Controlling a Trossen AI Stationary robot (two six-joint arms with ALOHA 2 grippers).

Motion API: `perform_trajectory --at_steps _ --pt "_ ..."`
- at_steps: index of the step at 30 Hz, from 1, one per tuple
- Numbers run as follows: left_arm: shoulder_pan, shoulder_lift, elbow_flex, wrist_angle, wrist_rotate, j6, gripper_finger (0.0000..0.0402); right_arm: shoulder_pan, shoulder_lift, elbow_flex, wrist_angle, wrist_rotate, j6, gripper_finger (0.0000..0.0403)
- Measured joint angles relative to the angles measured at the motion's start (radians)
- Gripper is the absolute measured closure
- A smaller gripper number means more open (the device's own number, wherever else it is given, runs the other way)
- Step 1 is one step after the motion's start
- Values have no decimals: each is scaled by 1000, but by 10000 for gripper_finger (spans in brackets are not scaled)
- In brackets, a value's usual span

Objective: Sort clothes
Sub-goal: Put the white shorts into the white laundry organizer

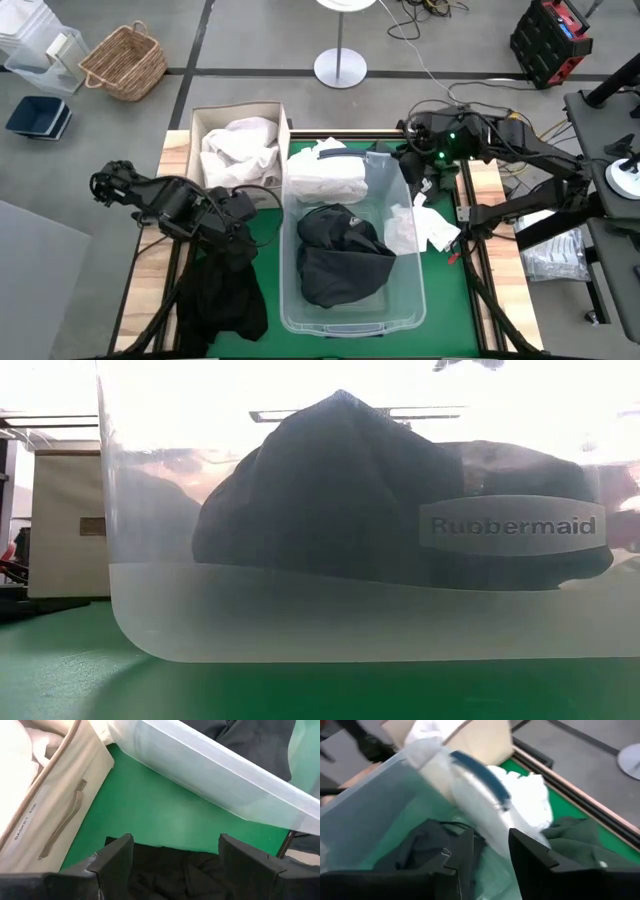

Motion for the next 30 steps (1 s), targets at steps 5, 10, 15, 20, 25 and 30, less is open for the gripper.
perform_trajectory --at_steps 5,10,15,20,25,30 --pt "3 19 27 1 0 -7 135 -88 -2 0 -24 -1 32 270" --pt "5 28 68 0 -7 -8 135 -171 -8 0 -230 0 118 258" --pt "8 29 129 0 -72 13 135 -202 -8 0 -448 -1 189 254" --pt "9 29 205 0 -158 52 135 -200 -20 -11 -499 -32 268 256" --pt "9 29 284 1 -251 103 135 -200 -42 -41 -502 -63 318 245" --pt "9 29 347 0 -339 167 135 -200 -98 -161 -501 -53 337 234"
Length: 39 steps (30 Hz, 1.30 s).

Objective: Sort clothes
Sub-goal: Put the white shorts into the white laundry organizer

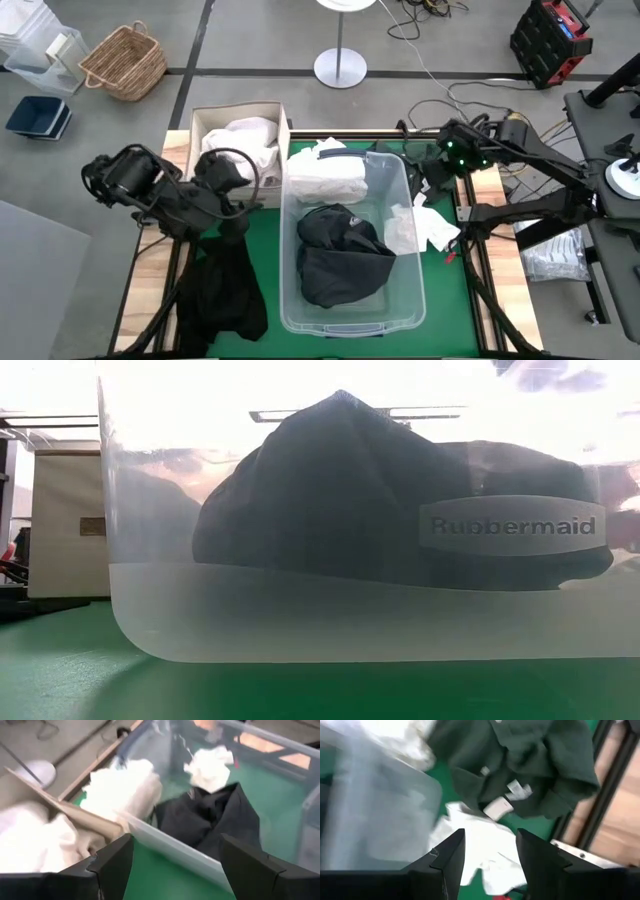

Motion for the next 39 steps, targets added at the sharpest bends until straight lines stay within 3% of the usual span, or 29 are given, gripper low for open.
perform_trajectory --at_steps 13,21,28,39 --pt "3 0 30 0 -81 78 135 0 -192 -405 48 -106 119 209" --pt "3 1 28 0 -81 76 135 0 -192 -566 205 -143 124 194" --pt "5 1 28 0 -81 76 135 0 -164 -648 254 -160 119 180" --pt "6 1 28 0 -93 79 135 3 -157 -666 310 -160 199 165"
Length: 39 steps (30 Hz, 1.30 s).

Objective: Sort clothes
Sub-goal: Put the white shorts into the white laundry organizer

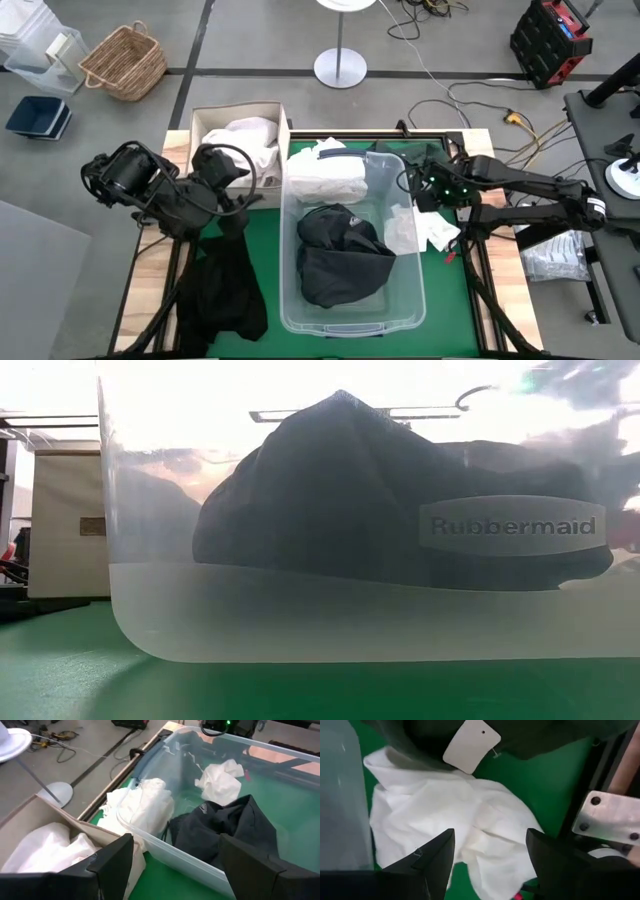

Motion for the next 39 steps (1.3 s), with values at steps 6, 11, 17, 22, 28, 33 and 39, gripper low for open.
perform_trajectory --at_steps 6,11,17,22,28,33,39 --pt "0 0 0 0 -34 0 135 0 0 -35 86 0 115 180" --pt "0 0 0 0 -39 2 135 0 3 -65 107 4 130 191" --pt "0 0 0 0 -40 8 135 0 38 -128 209 11 128 195" --pt "0 0 0 0 -40 8 135 -1 90 -212 327 27 115 195" --pt "0 0 0 0 -40 8 135 0 149 -285 423 5 116 201" --pt "0 0 0 0 -41 8 135 0 194 -304 446 3 97 224" --pt "0 0 0 0 -41 8 135 0 190 -297 452 0 84 292"
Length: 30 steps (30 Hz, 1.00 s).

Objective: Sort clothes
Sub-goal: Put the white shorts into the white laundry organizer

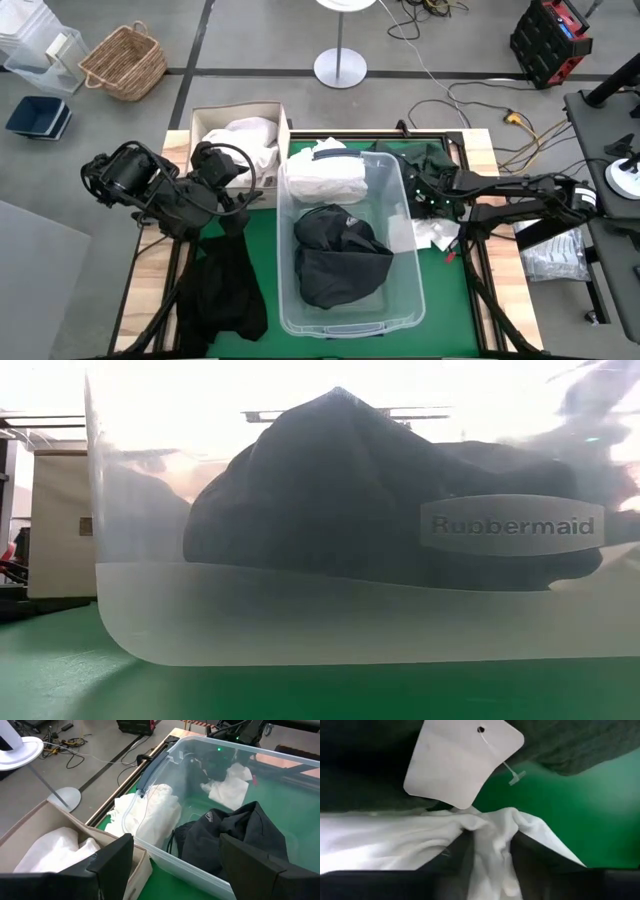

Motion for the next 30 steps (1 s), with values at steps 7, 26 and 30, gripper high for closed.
perform_trajectory --at_steps 7,26,30 --pt "0 0 0 0 0 11 135 0 -50 16 -40 2 -15 385" --pt "2 0 0 0 -10 19 135 0 -204 460 -424 76 -37 390" --pt "2 0 0 0 -27 19 135 0 -202 605 -428 134 -67 390"
